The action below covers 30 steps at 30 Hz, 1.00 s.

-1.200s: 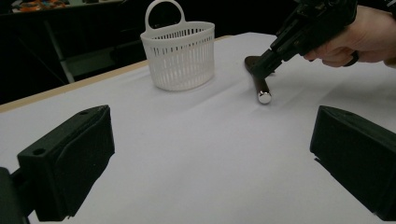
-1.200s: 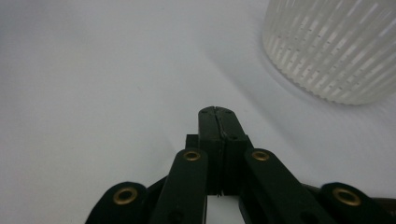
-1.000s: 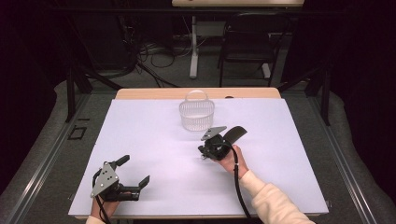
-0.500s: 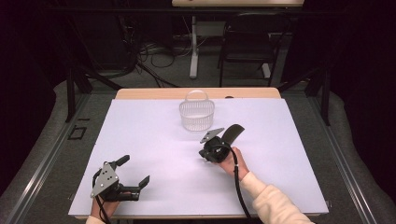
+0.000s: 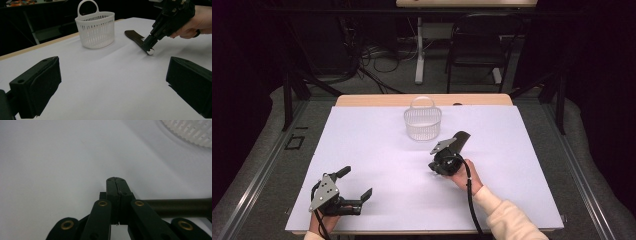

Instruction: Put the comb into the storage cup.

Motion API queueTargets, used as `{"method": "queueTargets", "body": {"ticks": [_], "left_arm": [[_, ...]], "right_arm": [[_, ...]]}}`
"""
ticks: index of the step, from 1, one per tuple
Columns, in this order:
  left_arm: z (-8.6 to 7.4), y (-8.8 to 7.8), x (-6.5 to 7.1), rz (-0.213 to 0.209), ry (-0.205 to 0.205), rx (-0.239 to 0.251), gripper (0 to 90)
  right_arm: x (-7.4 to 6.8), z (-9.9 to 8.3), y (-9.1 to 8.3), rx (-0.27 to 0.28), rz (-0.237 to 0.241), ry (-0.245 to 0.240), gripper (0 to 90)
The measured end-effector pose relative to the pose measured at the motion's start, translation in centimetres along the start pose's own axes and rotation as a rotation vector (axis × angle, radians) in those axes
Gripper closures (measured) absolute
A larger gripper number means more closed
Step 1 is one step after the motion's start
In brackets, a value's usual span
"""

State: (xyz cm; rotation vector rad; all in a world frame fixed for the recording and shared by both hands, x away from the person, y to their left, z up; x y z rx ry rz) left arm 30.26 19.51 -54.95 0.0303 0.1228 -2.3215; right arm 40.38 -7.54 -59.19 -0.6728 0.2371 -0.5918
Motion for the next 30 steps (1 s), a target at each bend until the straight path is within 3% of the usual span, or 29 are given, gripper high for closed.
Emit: {"method": "queueTargets", "body": {"ticks": [22, 30], "left_arm": [[0.0, 0.0, 0.0, 0.0, 0.0, 0.0, 0.0], [0.0, 0.0, 0.0, 0.0, -0.001, 0.0, 0.0]], "right_arm": [[0.8, -1.6, -1.6, -0.041, -0.008, 0.033, 90.0], [1.4, -2.2, -2.2, -0.065, -0.033, 0.06, 90.0]]}}
Point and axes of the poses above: each handheld gripper's, and its own axes: y roughly forward along the jaws, z roughly out of its top, x roughly to its right, the point moved 7 cm from there along y, roughly forward along the jaws, and after that the axes turned 10 degrees about x, right-handed, at the moved point
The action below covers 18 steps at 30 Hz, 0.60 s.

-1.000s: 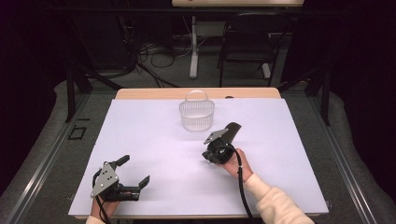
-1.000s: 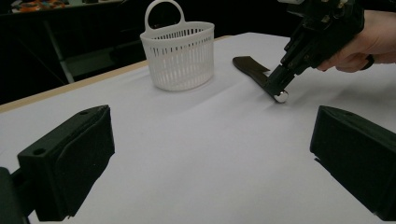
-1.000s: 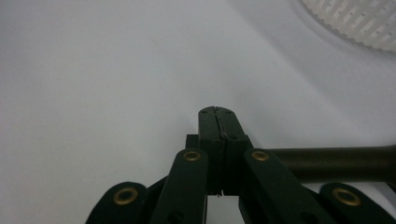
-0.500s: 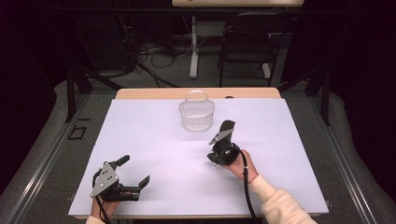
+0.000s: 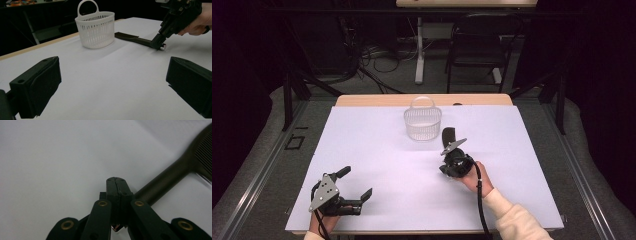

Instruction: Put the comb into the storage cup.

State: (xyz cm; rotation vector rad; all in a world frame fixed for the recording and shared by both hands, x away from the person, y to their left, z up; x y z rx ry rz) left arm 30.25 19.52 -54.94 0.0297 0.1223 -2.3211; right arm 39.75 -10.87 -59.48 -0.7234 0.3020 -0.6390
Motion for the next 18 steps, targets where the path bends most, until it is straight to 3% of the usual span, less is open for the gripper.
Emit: {"method": "queueTargets", "body": {"ticks": [18], "left_arm": [[0.0, 0.0, 0.0, 0.0, 0.001, 0.001, 0.0]], "right_arm": [[2.3, -1.4, -1.6, -0.045, -0.082, 0.029, 90.0]]}}
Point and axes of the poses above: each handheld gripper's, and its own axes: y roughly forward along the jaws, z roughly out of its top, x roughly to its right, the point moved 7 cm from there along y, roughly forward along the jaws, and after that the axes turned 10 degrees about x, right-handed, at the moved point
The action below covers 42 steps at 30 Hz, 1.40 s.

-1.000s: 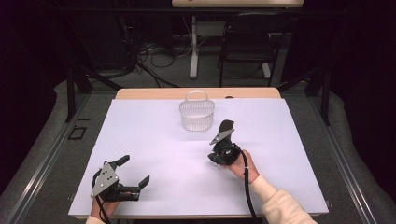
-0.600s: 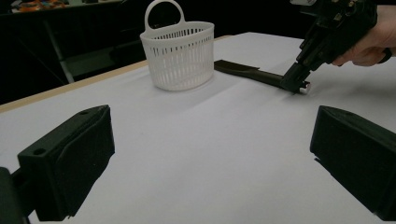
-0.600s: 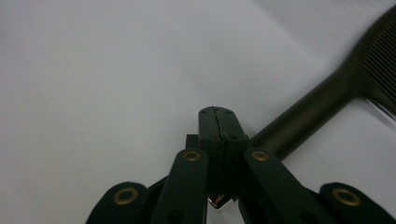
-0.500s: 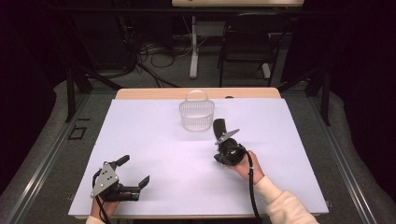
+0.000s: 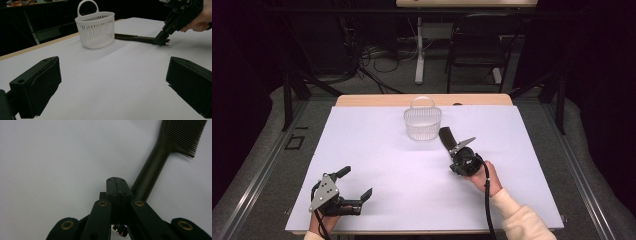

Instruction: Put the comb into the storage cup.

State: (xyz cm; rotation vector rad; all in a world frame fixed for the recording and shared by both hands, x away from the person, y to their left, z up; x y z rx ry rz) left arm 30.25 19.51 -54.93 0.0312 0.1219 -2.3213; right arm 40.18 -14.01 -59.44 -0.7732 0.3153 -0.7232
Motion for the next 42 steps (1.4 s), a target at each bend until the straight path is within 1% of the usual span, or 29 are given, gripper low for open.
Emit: {"method": "queueTargets", "body": {"ticks": [2, 3, 5, 7, 9, 10, 13, 15, 16, 17, 19, 20, 23, 25, 27, 29, 30, 31, 32, 33, 34, 36, 37, 38, 39, 41, 42], "left_arm": [[0.0, 0.0, 0.0, 0.0, 0.0, 0.0, 0.0], [0.0, 0.0, 0.0, 0.0, 0.001, -0.001, 0.0], [0.0, 0.0, 0.0, 0.0, 0.001, -0.001, 0.0], [0.0, 0.0, 0.0, 0.0, 0.002, -0.001, 0.0], [0.0, 0.0, 0.0, 0.0, 0.002, -0.002, 0.0], [0.0, 0.0, 0.0, 0.0, 0.002, -0.001, 0.0], [0.0, 0.0, 0.0, -0.001, 0.002, -0.002, 0.0], [0.0, 0.0, 0.0, 0.0, 0.002, -0.001, 0.0], [0.0, 0.0, 0.0, 0.0, 0.002, -0.001, 0.0], [0.0, 0.0, 0.0, 0.0, 0.002, -0.001, 0.0], [0.0, 0.0, 0.0, -0.001, 0.002, -0.001, 0.0], [0.0, 0.0, 0.0, 0.0, 0.0, 0.0, 0.0], [0.0, 0.0, 0.0, -0.001, 0.001, 0.0, 0.0], [0.0, 0.0, 0.0, 0.0, 0.0, 0.001, 0.0], [0.0, 0.0, 0.0, 0.001, -0.001, 0.001, 0.0], [0.0, 0.0, 0.0, 0.001, 0.001, 0.001, 0.0], [0.0, 0.0, 0.0, 0.001, 0.001, 0.0, 0.0], [0.0, 0.0, 0.0, 0.001, 0.0, 0.0, 0.0], [0.0, 0.0, 0.0, 0.001, 0.001, 0.001, 0.0], [0.0, 0.0, 0.0, 0.0, 0.001, 0.0, 0.0], [0.0, 0.0, 0.0, 0.001, 0.002, 0.0, 0.0], [0.0, 0.0, 0.0, 0.001, 0.001, 0.0, 0.0], [0.0, 0.0, 0.0, 0.002, 0.001, 0.0, 0.0], [0.0, 0.0, 0.0, 0.001, 0.001, 0.0, 0.0], [0.0, 0.0, 0.0, 0.001, 0.001, 0.0, 0.0], [0.0, 0.0, 0.0, 0.001, 0.001, -0.001, 0.0], [0.0, 0.0, 0.0, 0.002, 0.002, -0.002, 0.0]], "right_arm": [[0.3, -0.1, -0.1, -0.001, -0.005, 0.002, 90.0], [0.5, -0.2, -0.2, -0.004, -0.012, 0.014, 90.0], [0.9, -0.4, -0.4, -0.003, -0.018, 0.015, 90.0], [1.2, -0.5, -0.6, -0.004, -0.028, 0.026, 90.0], [1.6, -0.7, -0.8, -0.018, -0.036, 0.025, 90.0], [1.8, -0.8, -0.8, -0.017, -0.044, 0.035, 90.0], [2.4, -1.0, -1.0, -0.01, -0.055, 0.046, 90.0], [2.7, -1.1, -1.1, -0.018, -0.066, 0.062, 90.0], [3.0, -1.2, -1.2, -0.023, -0.07, 0.054, 90.0], [3.2, -1.2, -1.2, -0.012, -0.077, 0.059, 90.0], [3.5, -1.3, -1.3, -0.025, -0.084, 0.062, 90.0], [3.6, -1.4, -1.3, -0.019, -0.088, 0.068, 90.0], [3.6, -1.5, -1.4, -0.033, -0.074, 0.07, 90.0], [3.5, -1.4, -1.5, -0.027, -0.065, 0.071, 90.0], [3.2, -1.2, -1.8, -0.018, -0.053, 0.085, 82.9], [3.1, -0.8, -2.3, -0.012, -0.038, 0.087, 78.4], [3.1, -0.7, -2.4, -0.004, -0.035, 0.087, 73.7], [3.1, -0.5, -2.6, -0.008, -0.035, 0.092, 70.2], [3.0, -0.3, -2.8, -0.001, -0.038, 0.103, 69.6], [3.1, -0.2, -2.9, 0.001, -0.037, 0.1, 67.4], [3.1, -0.1, -2.9, 0.002, -0.037, 0.104, 61.8], [3.3, 0.0, -3.0, -0.011, -0.044, 0.111, 59.8], [3.5, 0.1, -3.1, -0.013, -0.049, 0.103, 56.1], [3.5, 0.2, -3.1, -0.022, -0.055, 0.115, 53.1], [3.7, 0.2, -3.1, -0.024, -0.053, 0.119, 52.4], [4.0, 0.4, -3.1, -0.029, -0.059, 0.121, 46.2], [4.2, 0.5, -3.1, -0.036, -0.061, 0.118, 44.6]]}}
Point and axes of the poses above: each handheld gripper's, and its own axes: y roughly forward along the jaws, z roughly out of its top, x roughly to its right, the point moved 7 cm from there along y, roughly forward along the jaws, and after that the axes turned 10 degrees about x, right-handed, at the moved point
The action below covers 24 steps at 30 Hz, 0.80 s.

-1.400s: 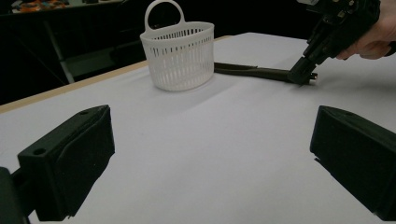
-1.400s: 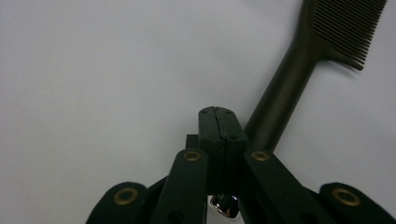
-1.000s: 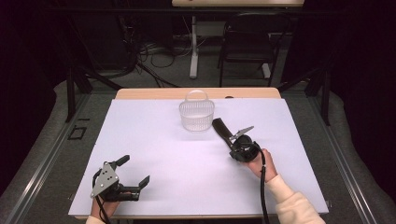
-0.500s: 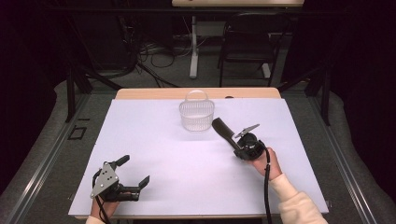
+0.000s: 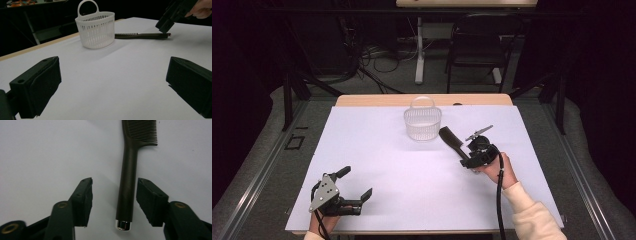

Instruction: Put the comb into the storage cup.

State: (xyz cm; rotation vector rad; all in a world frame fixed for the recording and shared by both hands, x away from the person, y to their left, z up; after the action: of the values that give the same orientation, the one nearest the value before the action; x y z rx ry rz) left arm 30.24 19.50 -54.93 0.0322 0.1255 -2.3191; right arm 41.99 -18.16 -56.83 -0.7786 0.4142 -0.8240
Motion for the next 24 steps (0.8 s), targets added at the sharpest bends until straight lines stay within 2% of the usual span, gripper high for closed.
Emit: {"method": "queueTargets", "body": {"ticks": [5, 10, 12, 13, 14, 15, 16, 18, 22, 23, 24], "left_arm": [[0.0, 0.0, 0.0, 0.0, -0.001, 0.001, 0.0], [0.0, 0.0, 0.0, 0.0, 0.0, 0.001, 0.0], [0.0, 0.0, 0.0, -0.002, 0.001, 0.001, 0.0], [0.0, 0.0, 0.0, -0.002, -0.001, 0.001, 0.0], [0.0, 0.0, 0.0, -0.002, 0.0, 0.0, 0.0], [0.0, 0.0, 0.0, -0.002, -0.001, 0.001, 0.0], [0.0, 0.0, 0.0, -0.003, 0.001, 0.0, 0.0], [0.0, 0.0, 0.0, -0.003, -0.001, 0.001, 0.0], [0.0, 0.0, 0.0, -0.003, -0.001, 0.002, 0.0], [0.0, 0.0, 0.0, -0.003, -0.001, 0.002, 0.0], [0.0, 0.0, 0.0, -0.004, -0.001, 0.002, 0.0]], "right_arm": [[0.6, 0.9, 0.4, -0.015, -0.016, 0.008, 39.9], [1.1, 1.7, 1.2, -0.065, -0.032, -0.008, 39.9], [1.2, 2.0, 1.7, -0.08, -0.033, -0.01, 41.5], [1.3, 2.1, 2.0, -0.105, -0.031, -0.018, 42.1], [1.1, 2.2, 2.3, -0.089, -0.034, 0.006, 43.0], [1.2, 2.4, 2.5, -0.104, -0.029, -0.016, 44.5], [1.0, 2.5, 2.7, -0.118, -0.03, -0.01, 45.8], [1.0, 2.7, 3.2, -0.147, -0.029, -0.034, 48.5], [0.9, 3.1, 4.1, -0.173, -0.043, -0.049, 54.4], [0.8, 3.1, 4.2, -0.189, -0.055, -0.032, 56.6], [1.0, 3.2, 4.3, -0.192, -0.052, -0.053, 57.5]]}}
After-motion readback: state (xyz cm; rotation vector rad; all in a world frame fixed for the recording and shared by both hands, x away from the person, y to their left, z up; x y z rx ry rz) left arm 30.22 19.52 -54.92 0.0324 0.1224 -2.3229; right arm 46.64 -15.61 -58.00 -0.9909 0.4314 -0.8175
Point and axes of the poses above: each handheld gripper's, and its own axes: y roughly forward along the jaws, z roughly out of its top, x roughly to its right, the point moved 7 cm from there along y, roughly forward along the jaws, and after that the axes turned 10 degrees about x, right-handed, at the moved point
